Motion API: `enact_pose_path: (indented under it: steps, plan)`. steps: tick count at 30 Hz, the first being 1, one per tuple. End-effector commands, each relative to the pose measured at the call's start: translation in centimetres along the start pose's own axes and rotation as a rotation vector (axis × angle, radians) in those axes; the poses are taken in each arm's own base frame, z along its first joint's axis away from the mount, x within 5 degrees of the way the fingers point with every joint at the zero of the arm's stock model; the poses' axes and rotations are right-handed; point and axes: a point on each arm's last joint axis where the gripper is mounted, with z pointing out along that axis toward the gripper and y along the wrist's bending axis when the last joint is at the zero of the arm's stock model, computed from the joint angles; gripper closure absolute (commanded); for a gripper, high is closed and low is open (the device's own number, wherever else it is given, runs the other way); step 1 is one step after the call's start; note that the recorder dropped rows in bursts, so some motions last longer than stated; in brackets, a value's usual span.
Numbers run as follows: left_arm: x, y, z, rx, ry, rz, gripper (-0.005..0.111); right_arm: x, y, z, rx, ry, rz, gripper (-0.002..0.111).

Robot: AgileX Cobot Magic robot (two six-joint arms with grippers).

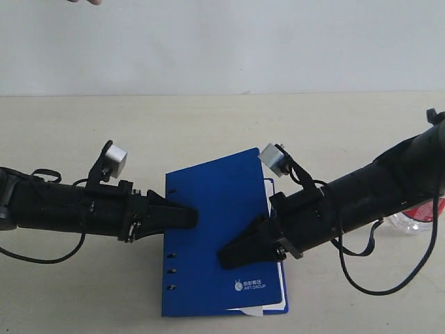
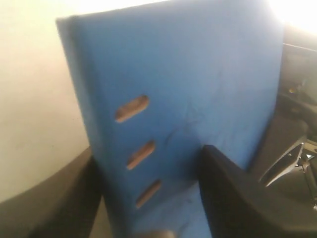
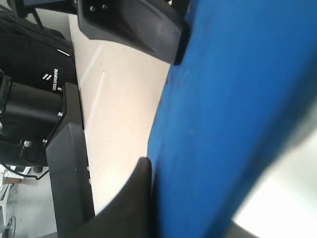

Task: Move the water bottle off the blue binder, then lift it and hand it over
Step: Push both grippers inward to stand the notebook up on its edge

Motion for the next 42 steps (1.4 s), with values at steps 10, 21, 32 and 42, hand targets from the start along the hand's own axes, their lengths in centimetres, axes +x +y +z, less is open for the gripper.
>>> enact_pose_path:
  steps: [10, 21, 32, 42]
  plan:
    - [-0.5, -1.4, 0.5, 0.067, -0.006, 0.056, 0.102, -0.8, 0.8, 0.2, -0.020, -0.040, 0.061, 0.108]
    - [-2.3, -4.8, -0.6, 0.086, -0.036, 0.197, 0.102, -0.7, -0.1, 0.2, 0.087, -0.040, 0.077, 0.065]
    - [-2.3, -4.6, -1.1, 0.079, -0.029, 0.218, 0.102, -0.7, -1.5, 0.0, 0.237, -0.043, 0.100, 0.065]
    - [-2.7, -3.6, -2.6, 0.048, -0.050, 0.215, 0.102, -1.3, 0.5, -4.1, 0.352, 0.015, -0.018, 0.063]
